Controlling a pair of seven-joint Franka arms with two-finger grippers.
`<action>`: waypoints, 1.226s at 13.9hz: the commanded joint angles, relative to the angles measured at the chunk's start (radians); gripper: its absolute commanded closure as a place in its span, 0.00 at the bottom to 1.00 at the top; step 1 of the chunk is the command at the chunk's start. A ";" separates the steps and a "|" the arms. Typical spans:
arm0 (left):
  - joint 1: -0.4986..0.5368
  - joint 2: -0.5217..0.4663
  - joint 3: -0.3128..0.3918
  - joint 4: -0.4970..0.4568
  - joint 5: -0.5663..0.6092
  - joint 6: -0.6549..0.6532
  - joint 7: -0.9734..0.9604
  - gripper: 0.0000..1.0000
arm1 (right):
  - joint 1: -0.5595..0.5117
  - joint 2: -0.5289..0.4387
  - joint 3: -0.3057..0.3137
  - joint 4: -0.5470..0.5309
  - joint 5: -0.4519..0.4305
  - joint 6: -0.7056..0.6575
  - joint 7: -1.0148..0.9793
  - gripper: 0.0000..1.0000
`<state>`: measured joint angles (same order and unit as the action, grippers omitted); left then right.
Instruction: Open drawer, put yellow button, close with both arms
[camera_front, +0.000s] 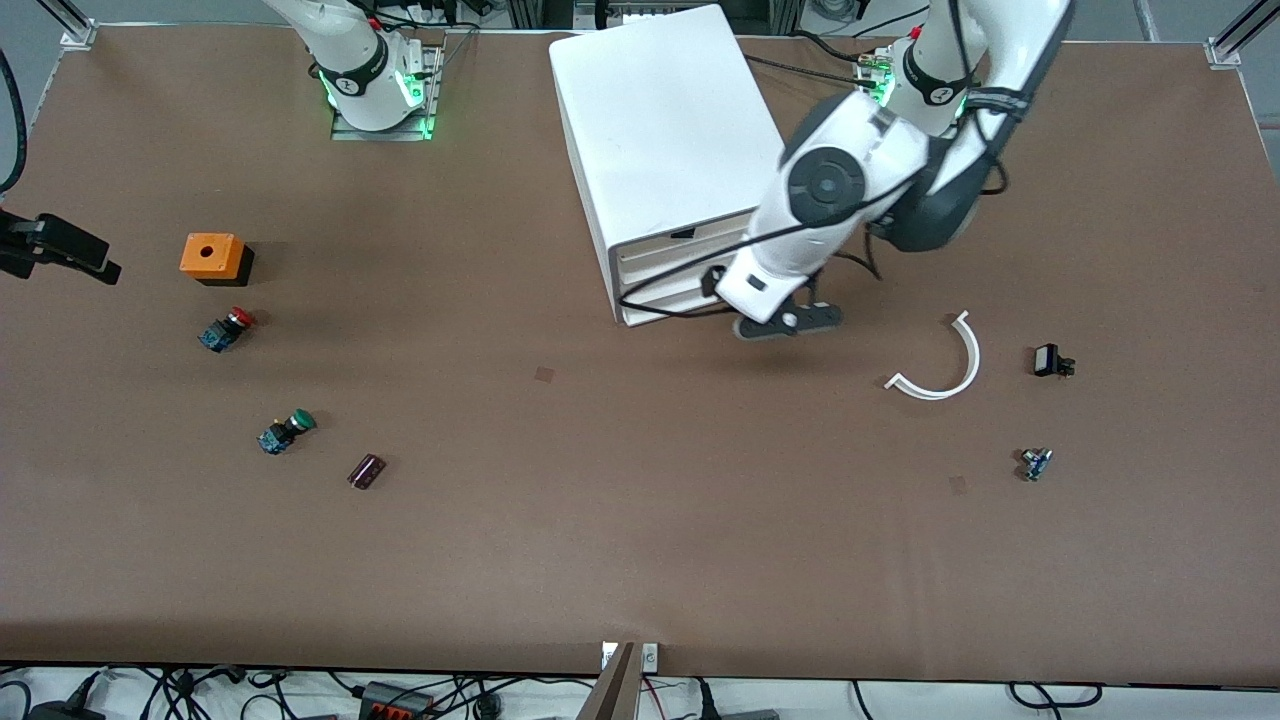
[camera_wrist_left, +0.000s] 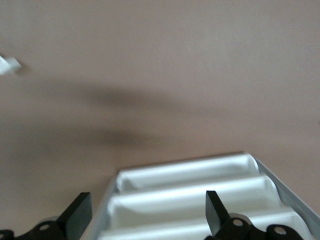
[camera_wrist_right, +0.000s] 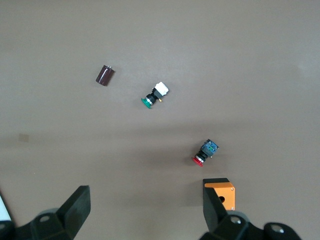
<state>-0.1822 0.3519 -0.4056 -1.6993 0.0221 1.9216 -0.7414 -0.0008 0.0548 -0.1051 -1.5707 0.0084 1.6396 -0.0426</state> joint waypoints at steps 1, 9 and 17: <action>0.085 -0.013 -0.009 0.078 0.083 -0.088 0.143 0.00 | 0.012 -0.069 -0.001 -0.089 -0.019 0.042 0.001 0.00; 0.335 -0.112 0.011 0.207 0.081 -0.317 0.595 0.00 | 0.024 -0.062 0.001 -0.080 -0.025 0.029 -0.011 0.00; 0.110 -0.356 0.407 -0.001 -0.022 -0.178 0.772 0.00 | 0.025 -0.061 0.002 -0.080 -0.036 0.031 -0.013 0.00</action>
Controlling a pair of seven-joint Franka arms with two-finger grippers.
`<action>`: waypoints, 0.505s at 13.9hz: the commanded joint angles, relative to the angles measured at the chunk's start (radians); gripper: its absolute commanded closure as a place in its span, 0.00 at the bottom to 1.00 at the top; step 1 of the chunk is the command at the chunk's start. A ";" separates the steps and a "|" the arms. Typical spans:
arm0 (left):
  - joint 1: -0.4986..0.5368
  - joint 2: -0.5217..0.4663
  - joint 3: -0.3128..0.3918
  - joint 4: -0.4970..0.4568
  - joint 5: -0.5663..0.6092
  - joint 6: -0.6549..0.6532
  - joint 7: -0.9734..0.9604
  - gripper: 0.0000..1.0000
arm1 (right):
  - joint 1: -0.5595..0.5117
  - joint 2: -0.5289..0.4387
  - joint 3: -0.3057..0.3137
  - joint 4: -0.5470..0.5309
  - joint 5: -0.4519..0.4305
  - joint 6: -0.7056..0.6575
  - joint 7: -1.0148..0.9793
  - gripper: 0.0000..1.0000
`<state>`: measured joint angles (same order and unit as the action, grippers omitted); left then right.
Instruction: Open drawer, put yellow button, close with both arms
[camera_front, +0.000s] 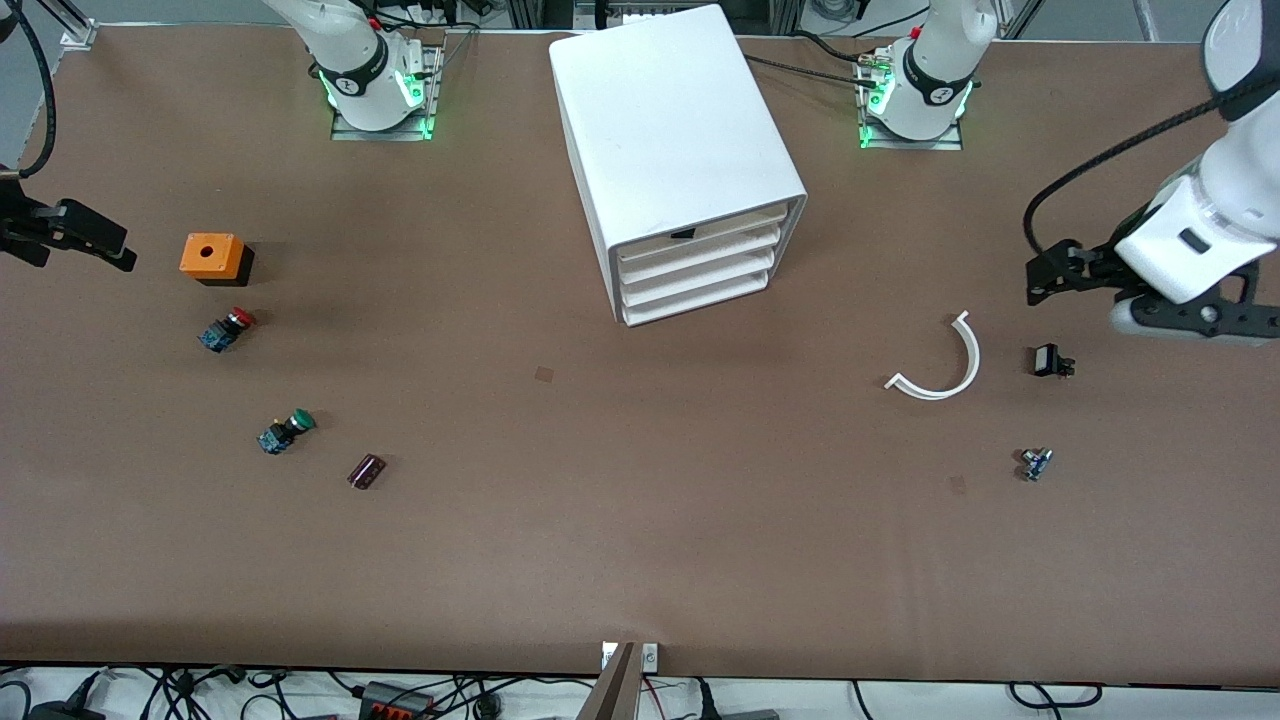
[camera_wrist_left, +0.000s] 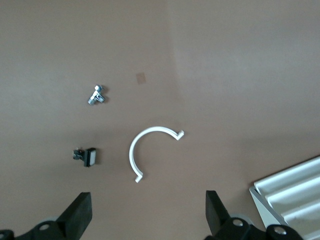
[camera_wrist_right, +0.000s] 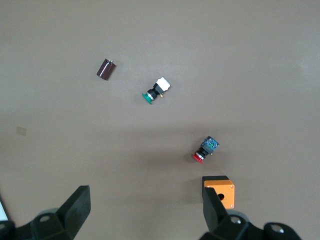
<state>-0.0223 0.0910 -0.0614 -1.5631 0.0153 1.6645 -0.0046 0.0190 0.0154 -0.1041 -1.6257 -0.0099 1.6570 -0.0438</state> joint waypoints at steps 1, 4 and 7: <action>-0.053 -0.117 0.064 -0.165 -0.014 0.077 0.032 0.00 | 0.004 -0.019 0.001 -0.025 -0.018 0.013 -0.011 0.00; -0.042 -0.143 0.057 -0.187 -0.011 0.054 0.029 0.00 | 0.006 -0.018 0.006 -0.033 -0.018 0.026 -0.010 0.00; -0.042 -0.143 0.054 -0.187 -0.009 0.047 0.032 0.00 | 0.006 -0.018 0.006 -0.034 -0.018 0.026 -0.011 0.00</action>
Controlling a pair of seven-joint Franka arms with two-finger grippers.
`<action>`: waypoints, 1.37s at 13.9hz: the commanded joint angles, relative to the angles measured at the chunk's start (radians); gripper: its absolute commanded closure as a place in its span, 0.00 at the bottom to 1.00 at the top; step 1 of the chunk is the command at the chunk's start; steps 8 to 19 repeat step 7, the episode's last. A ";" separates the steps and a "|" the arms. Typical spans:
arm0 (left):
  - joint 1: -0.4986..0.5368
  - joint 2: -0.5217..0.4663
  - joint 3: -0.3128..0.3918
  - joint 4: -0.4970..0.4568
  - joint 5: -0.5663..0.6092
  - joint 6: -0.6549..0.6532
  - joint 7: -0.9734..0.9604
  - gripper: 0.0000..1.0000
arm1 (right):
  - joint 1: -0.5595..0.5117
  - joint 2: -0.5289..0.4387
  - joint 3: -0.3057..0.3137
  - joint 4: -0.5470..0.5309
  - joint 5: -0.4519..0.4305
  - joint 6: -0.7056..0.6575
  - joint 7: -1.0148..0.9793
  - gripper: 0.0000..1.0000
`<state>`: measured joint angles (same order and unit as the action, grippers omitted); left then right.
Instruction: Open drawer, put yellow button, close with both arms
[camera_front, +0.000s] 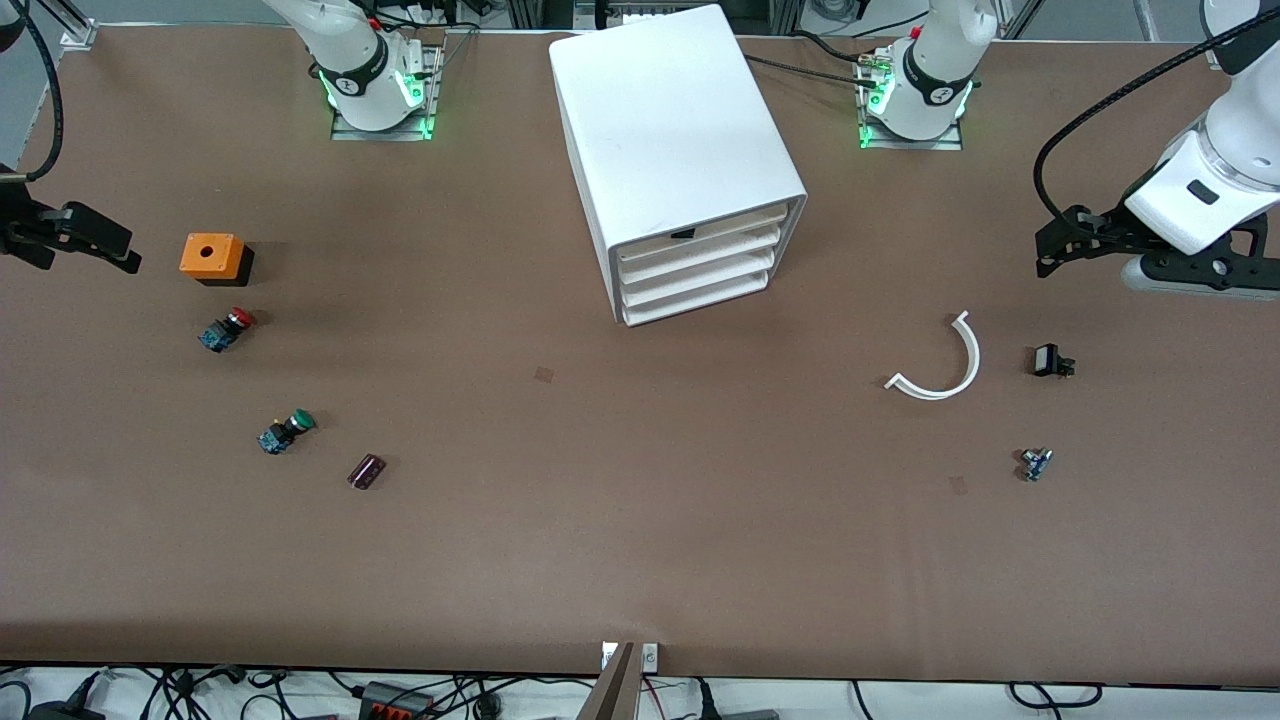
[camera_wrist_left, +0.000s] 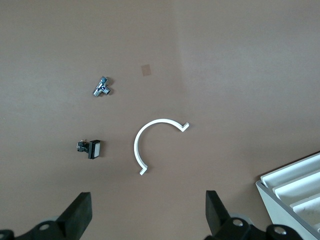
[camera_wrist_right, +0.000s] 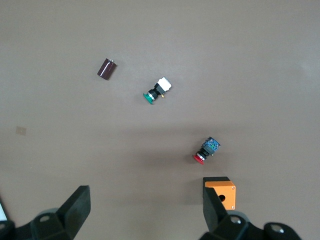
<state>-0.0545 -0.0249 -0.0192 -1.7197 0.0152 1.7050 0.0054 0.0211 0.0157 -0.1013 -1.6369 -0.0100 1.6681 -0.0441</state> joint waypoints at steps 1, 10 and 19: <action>-0.008 -0.027 0.011 -0.031 -0.008 0.005 0.024 0.00 | 0.003 -0.019 0.003 -0.023 -0.019 0.013 -0.011 0.00; -0.007 -0.029 0.008 -0.024 -0.008 -0.022 0.031 0.00 | 0.003 -0.019 0.003 -0.023 -0.018 0.007 -0.011 0.00; -0.007 -0.029 0.008 -0.024 -0.008 -0.022 0.031 0.00 | 0.003 -0.019 0.003 -0.023 -0.018 0.007 -0.011 0.00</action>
